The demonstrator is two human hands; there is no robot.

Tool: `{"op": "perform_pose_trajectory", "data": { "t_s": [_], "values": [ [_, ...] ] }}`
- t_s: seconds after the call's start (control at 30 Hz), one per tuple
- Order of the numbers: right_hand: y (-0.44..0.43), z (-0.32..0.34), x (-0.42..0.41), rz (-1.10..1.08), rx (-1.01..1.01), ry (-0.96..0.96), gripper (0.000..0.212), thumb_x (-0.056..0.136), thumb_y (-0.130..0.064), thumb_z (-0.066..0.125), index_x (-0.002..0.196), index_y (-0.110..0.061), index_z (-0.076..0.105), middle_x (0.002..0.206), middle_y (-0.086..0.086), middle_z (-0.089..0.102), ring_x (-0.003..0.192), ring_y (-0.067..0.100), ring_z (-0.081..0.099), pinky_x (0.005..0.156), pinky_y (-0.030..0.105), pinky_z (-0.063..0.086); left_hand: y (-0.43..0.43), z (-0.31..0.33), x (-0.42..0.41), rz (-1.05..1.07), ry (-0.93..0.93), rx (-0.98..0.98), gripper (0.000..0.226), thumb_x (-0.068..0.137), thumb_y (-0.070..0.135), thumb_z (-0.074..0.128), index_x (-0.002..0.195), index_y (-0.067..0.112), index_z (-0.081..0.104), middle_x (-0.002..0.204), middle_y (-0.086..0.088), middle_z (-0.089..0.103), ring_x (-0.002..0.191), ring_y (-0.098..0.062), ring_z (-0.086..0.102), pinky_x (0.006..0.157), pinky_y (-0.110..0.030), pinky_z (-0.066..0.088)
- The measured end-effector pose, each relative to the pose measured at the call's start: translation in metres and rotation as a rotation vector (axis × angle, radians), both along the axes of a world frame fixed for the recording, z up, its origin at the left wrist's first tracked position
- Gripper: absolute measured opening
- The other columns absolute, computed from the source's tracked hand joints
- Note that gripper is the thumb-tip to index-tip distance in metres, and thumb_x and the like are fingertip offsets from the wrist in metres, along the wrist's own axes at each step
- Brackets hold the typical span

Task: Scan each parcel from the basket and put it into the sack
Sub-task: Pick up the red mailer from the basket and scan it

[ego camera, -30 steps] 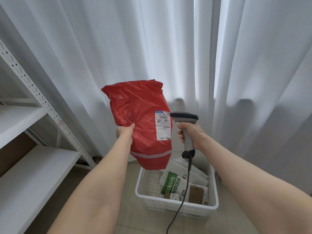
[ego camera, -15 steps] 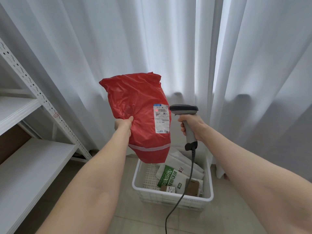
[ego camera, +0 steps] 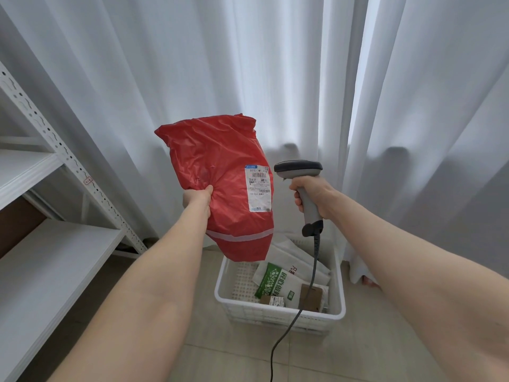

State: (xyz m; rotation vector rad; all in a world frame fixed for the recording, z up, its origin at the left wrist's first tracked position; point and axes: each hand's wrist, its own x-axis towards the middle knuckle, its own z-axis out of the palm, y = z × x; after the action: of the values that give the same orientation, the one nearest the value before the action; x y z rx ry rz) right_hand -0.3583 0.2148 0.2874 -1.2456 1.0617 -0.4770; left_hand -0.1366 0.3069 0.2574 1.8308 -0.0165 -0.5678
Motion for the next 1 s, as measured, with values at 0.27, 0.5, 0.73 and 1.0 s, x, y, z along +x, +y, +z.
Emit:
{"op": "perform_pose_trajectory", "data": {
  "t_s": [0.27, 0.5, 0.73, 1.0],
  "values": [
    [0.002, -0.002, 0.007, -0.014, 0.041, -0.032, 0.003, 0.087, -0.006, 0.056, 0.090, -0.007, 0.057, 0.067, 0.009, 0.059, 0.046, 0.011, 0.052, 0.048, 0.023, 0.047, 0.004, 0.002, 0.004, -0.004, 0.009, -0.002, 0.055, 0.089, 0.019, 0.068, 0.135, -0.002, 0.044, 0.138, -0.016, 0.049, 0.126, -0.033, 0.048, 0.107, -0.036, 0.035],
    [0.003, -0.003, 0.013, -0.025, 0.046, -0.036, 0.004, 0.086, -0.006, 0.057, 0.090, -0.006, 0.057, 0.067, 0.009, 0.060, 0.047, 0.012, 0.053, 0.048, 0.023, 0.048, 0.008, 0.001, 0.008, -0.008, 0.005, -0.012, 0.055, 0.090, 0.018, 0.067, 0.135, -0.002, 0.044, 0.139, -0.016, 0.050, 0.126, -0.033, 0.048, 0.107, -0.035, 0.035],
    [0.010, -0.003, 0.024, 0.006, 0.031, 0.000, 0.002, 0.086, -0.005, 0.055, 0.086, -0.007, 0.056, 0.062, 0.007, 0.054, 0.046, 0.013, 0.050, 0.047, 0.023, 0.045, 0.012, 0.000, 0.019, -0.009, 0.012, -0.019, 0.055, 0.090, 0.018, 0.067, 0.136, -0.002, 0.044, 0.139, -0.015, 0.049, 0.127, -0.033, 0.047, 0.107, -0.035, 0.035],
    [0.021, -0.012, 0.041, -0.009, 0.095, -0.032, 0.006, 0.087, -0.004, 0.057, 0.092, -0.006, 0.059, 0.068, 0.010, 0.060, 0.047, 0.013, 0.053, 0.048, 0.024, 0.047, 0.022, -0.008, 0.035, -0.022, 0.026, 0.006, 0.055, 0.090, 0.019, 0.067, 0.135, -0.002, 0.044, 0.138, -0.015, 0.050, 0.126, -0.033, 0.048, 0.106, -0.037, 0.036]
  ]
}}
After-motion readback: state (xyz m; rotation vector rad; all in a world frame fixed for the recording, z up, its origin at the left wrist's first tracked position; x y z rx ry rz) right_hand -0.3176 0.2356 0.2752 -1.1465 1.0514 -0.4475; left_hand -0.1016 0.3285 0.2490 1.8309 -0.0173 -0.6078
